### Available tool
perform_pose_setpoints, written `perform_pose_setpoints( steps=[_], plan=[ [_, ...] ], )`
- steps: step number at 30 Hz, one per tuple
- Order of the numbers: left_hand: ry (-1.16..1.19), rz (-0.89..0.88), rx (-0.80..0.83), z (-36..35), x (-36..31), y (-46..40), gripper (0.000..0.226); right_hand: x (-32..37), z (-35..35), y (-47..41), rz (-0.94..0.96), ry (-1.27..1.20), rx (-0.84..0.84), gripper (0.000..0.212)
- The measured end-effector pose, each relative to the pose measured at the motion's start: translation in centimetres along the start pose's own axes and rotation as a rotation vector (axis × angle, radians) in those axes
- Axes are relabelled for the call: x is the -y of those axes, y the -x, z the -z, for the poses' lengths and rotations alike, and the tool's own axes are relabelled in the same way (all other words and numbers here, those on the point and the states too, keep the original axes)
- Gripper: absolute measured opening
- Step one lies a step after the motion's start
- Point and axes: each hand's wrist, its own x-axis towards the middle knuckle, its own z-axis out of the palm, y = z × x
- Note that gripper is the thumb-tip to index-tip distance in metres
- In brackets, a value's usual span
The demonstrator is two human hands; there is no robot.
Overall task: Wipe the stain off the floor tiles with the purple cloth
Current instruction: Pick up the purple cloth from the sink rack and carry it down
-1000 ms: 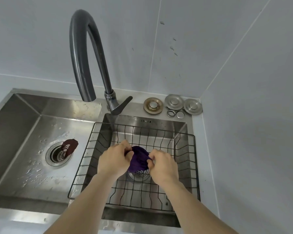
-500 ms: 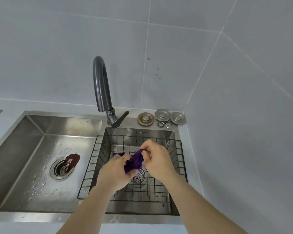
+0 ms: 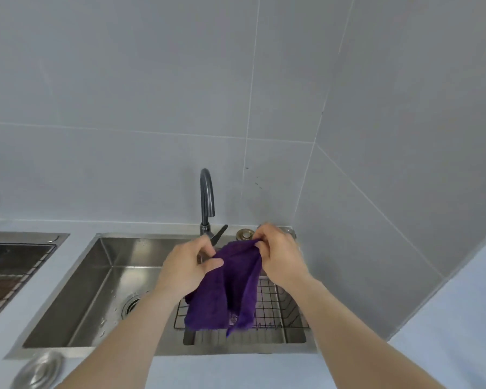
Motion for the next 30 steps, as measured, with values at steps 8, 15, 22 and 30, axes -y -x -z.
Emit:
perform_pose_setpoints(
  steps=[8,15,22,30],
  plan=[
    [0.354,-0.070,0.022,10.0,-6.6,7.2,0.019,9.8,7.5,4.8,0.082,-0.047,-0.143,0.011],
    [0.145,-0.158,-0.144,14.4,-9.2,13.8,0.017,14.7,10.4,12.0,0.120,0.064,-0.172,0.011],
    [-0.014,-0.247,-0.169,13.8,-9.1,18.8,0.012,16.2,11.8,17.0,0.088,0.150,-0.053,0.026],
    [-0.105,-0.292,-0.102,14.0,-11.3,22.0,0.010,15.6,13.8,20.4,0.012,0.131,-0.030,0.044]
  ],
)
